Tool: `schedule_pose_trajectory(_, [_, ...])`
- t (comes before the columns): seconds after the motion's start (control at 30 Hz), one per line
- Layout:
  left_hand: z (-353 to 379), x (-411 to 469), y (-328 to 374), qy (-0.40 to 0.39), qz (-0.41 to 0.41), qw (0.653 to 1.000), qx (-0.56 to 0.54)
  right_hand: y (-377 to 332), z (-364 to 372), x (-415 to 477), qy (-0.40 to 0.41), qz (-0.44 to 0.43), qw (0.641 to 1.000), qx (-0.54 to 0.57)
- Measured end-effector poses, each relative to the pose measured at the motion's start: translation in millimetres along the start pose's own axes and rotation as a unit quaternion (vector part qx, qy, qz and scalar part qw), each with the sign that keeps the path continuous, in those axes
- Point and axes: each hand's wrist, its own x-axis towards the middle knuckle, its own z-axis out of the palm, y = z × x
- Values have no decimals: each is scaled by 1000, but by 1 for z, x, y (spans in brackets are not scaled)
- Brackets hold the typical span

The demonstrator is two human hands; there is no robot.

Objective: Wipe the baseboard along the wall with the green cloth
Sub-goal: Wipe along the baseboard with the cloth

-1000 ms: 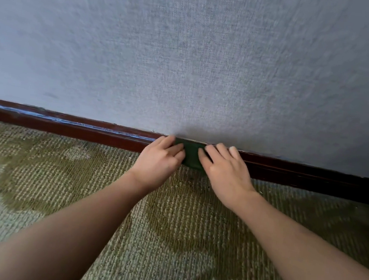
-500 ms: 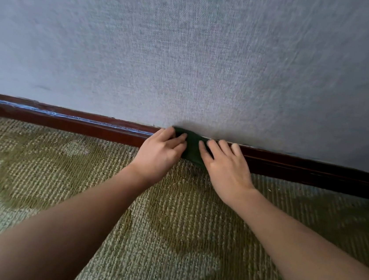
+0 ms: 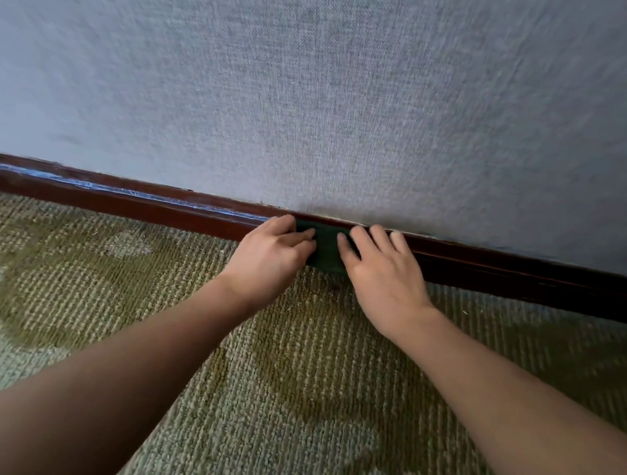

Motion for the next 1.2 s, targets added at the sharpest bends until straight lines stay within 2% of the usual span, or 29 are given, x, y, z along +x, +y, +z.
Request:
schedule_pose_trajectory(0.27, [-8, -6, 14, -36, 26, 998, 42, 0, -8, -13, -17, 3, 1000, 10])
schedule_pose_trajectory(0.37, [-13, 2, 18, -24, 35, 997, 59, 6, -16, -18, 24, 25, 998, -44])
schedule_pose_trajectory(0.5, [-15, 15, 20, -9, 49, 997, 59, 16, -16, -18, 63, 47, 996, -44])
schedule_pose_trajectory(0.6, [-14, 17, 18, -25, 74, 995, 69, 15, -15, -18, 53, 53, 996, -51])
schedule_pose_trajectory(0.7, [-15, 16, 12, -48, 87, 991, 86, 10, -6, -14, 0, 41, 999, -10])
schedule_pose_trajectory(1.2, [-14, -10, -1, -63, 23, 995, 75, -10, -2, 3, -5, 0, 999, 32])
